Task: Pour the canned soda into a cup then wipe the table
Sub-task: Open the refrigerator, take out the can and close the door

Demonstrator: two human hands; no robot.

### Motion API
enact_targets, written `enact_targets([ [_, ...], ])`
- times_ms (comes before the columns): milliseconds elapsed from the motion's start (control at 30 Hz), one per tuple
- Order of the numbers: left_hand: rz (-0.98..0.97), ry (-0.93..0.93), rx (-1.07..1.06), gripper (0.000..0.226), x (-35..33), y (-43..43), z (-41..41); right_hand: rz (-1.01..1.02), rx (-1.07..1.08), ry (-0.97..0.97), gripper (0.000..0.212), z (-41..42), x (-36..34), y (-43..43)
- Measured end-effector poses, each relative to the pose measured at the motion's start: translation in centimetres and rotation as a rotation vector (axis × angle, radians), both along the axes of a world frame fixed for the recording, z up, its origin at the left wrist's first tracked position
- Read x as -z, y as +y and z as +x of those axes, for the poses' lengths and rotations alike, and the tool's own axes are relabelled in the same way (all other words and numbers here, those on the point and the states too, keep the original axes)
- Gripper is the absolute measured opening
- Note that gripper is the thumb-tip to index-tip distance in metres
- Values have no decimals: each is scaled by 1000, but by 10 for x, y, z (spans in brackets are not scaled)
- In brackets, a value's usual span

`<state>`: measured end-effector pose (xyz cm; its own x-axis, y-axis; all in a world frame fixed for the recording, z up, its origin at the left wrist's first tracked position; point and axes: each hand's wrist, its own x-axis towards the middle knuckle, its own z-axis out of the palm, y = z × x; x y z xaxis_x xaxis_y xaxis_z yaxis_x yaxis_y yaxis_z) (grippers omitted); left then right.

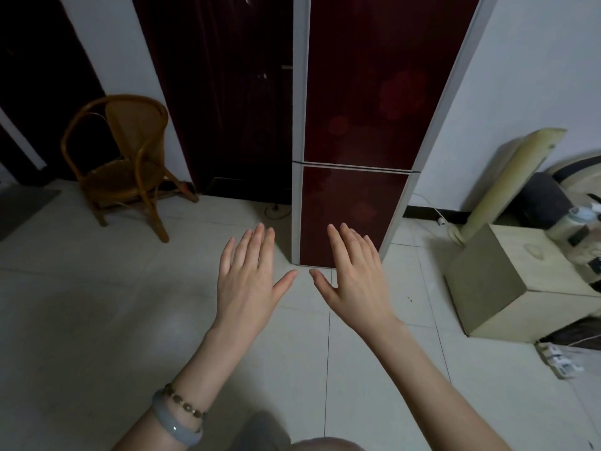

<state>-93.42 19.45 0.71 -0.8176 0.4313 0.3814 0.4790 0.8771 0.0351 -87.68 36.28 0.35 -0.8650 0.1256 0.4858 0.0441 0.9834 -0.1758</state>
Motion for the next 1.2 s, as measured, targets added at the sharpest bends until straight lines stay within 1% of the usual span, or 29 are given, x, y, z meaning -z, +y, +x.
enact_targets([
  [300, 24, 2, 62, 75, 9, 46, -141, -21, 39, -24, 66, -138, 9, 39],
  [700, 56, 17, 176, 75, -7, 100, -389, 11, 166, -38, 65, -363, -4, 88],
  [867, 73, 16, 217, 75, -12, 118, -462, 30, 207, -20, 65, -429, -7, 105],
  [1033, 82, -11, 256, 76, -15, 143, -521, -1, 213, 14, 63, -478, -13, 130],
  [1100, 119, -15, 271, 76, -17, 154, -538, 2, 203, 27, 63, -492, -16, 142],
  [1200, 225, -34, 292, 77, -31, 174, -565, 42, 182, 85, 61, -518, -27, 163],
])
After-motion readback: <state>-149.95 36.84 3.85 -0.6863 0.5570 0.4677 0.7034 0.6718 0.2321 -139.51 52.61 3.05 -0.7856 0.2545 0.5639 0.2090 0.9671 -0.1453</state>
